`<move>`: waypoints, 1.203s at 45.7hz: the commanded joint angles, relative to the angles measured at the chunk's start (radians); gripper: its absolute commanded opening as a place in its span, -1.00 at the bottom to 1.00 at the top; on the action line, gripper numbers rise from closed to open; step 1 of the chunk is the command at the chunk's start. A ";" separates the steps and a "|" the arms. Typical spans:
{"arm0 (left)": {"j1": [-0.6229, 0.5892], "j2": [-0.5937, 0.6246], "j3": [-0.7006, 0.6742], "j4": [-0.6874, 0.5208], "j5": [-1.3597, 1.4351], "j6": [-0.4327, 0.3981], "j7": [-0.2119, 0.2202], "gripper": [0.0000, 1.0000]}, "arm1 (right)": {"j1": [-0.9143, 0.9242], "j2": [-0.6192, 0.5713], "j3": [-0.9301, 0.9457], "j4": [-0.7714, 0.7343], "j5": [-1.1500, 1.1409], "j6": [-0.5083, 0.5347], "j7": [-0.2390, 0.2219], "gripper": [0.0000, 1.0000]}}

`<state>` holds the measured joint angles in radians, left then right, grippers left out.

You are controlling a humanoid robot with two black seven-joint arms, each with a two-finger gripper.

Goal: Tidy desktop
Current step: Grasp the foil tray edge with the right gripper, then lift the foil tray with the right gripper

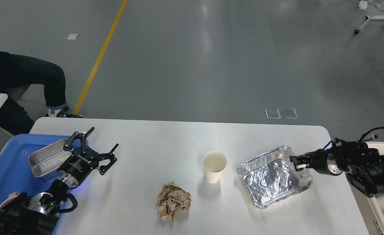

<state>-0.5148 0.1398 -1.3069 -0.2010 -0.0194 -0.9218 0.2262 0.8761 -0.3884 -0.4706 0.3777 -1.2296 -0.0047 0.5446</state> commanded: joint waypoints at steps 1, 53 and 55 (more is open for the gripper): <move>-0.001 0.000 0.000 0.000 -0.001 0.000 -0.001 0.95 | 0.001 -0.018 0.003 -0.002 0.002 0.051 0.001 -1.00; -0.001 -0.002 0.002 0.000 0.039 0.012 0.001 0.95 | 0.078 -0.265 0.101 0.250 0.642 0.528 -0.008 -1.00; -0.001 0.001 0.002 0.000 0.045 0.012 0.001 0.95 | 0.080 -0.276 0.099 0.271 0.641 0.519 -0.006 -1.00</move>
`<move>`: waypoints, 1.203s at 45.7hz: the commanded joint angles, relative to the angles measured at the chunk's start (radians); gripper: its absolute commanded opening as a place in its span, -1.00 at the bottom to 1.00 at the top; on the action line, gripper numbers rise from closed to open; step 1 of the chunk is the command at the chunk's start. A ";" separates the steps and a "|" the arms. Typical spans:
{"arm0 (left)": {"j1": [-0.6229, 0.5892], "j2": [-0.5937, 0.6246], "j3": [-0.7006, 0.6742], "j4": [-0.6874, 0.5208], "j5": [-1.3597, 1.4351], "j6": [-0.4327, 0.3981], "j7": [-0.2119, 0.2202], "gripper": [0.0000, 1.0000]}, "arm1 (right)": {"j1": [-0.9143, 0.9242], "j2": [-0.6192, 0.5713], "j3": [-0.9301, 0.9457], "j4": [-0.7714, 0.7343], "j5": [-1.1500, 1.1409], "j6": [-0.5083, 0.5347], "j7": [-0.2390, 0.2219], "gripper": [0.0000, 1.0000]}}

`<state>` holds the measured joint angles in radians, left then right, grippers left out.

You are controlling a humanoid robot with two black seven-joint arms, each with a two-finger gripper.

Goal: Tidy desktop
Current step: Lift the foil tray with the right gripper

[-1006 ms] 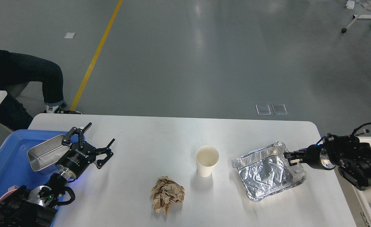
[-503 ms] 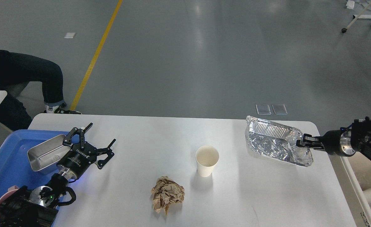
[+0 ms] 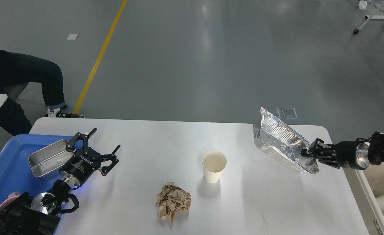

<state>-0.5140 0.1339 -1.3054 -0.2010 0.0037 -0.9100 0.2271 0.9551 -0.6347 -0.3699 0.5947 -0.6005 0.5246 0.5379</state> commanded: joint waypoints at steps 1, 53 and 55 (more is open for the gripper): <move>-0.001 0.009 0.000 0.000 0.022 0.000 0.000 0.95 | 0.004 -0.033 0.000 0.060 0.010 -0.015 0.001 -1.00; -0.005 0.012 0.000 0.000 0.024 -0.001 -0.002 0.95 | 0.136 -0.267 -0.006 0.531 -0.229 -0.281 -0.006 -1.00; -0.004 0.010 0.000 0.000 0.024 -0.001 -0.002 0.95 | 0.132 -0.269 -0.012 0.550 -0.228 -0.282 -0.012 -1.00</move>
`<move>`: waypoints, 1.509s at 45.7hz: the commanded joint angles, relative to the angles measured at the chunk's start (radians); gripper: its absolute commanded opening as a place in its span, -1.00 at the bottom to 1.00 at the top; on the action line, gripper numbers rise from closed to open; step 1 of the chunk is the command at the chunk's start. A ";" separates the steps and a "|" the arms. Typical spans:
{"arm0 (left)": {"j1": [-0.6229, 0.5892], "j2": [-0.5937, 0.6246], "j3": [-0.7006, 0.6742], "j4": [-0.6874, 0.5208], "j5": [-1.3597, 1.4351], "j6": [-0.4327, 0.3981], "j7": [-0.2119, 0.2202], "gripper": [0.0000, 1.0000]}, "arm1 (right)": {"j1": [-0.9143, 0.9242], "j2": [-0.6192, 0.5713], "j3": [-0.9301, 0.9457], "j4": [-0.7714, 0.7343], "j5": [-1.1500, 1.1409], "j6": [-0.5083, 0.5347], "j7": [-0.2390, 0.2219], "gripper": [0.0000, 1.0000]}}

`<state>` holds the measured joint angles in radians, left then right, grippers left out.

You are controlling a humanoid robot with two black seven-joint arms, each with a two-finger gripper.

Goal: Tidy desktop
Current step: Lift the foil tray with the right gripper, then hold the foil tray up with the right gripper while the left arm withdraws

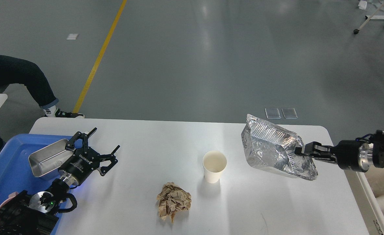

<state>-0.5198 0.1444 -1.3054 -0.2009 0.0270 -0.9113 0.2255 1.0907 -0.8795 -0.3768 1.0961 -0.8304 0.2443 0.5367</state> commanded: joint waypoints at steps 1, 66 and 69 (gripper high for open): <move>0.001 -0.002 0.000 0.000 0.001 0.000 0.000 0.95 | -0.003 -0.024 -0.007 0.059 0.004 0.000 -0.018 -1.00; -0.009 0.026 -0.002 0.000 0.027 0.000 0.000 0.95 | 0.095 0.129 0.090 0.084 0.042 -0.157 -0.336 -1.00; -0.012 0.027 -0.003 0.000 0.024 -0.004 0.000 0.95 | 0.103 0.139 0.090 0.084 0.042 -0.157 -0.336 -1.00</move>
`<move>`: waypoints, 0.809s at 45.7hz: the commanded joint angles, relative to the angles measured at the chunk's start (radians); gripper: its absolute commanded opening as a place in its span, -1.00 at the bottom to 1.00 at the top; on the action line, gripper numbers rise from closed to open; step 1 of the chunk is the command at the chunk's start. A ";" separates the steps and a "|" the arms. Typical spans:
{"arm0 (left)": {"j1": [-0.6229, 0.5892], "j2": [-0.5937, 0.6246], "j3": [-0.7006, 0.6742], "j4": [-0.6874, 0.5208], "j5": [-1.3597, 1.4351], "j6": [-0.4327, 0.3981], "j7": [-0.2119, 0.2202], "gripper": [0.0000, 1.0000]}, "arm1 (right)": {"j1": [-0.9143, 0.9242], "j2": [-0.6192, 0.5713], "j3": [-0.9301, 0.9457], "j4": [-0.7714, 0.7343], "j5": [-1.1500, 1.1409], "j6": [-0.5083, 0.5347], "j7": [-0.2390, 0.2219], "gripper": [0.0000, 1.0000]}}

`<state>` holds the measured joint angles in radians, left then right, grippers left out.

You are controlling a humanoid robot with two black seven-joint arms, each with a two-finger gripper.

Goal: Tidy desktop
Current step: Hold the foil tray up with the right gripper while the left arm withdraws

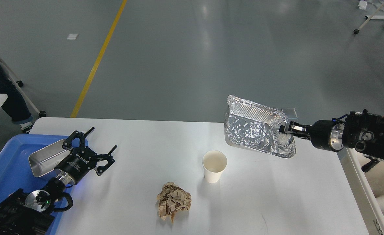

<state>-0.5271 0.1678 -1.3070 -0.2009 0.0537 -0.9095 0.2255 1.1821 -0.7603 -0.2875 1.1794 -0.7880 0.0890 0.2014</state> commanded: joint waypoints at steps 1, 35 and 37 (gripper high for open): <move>-0.008 0.004 -0.001 0.000 -0.003 -0.006 0.000 0.95 | 0.014 0.021 0.001 0.000 -0.001 -0.002 0.000 -1.00; -0.142 0.098 0.268 -0.025 0.236 0.113 -0.281 0.95 | 0.005 0.024 0.007 -0.003 0.003 -0.003 0.000 -1.00; -0.149 0.117 0.304 -0.025 0.247 0.138 -0.294 0.95 | 0.004 0.021 0.007 -0.003 0.003 -0.003 0.000 -1.00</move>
<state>-0.6415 0.2525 -1.1118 -0.2255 0.2673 -0.8391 -0.0470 1.1884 -0.7307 -0.2813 1.1754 -0.7858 0.0860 0.2010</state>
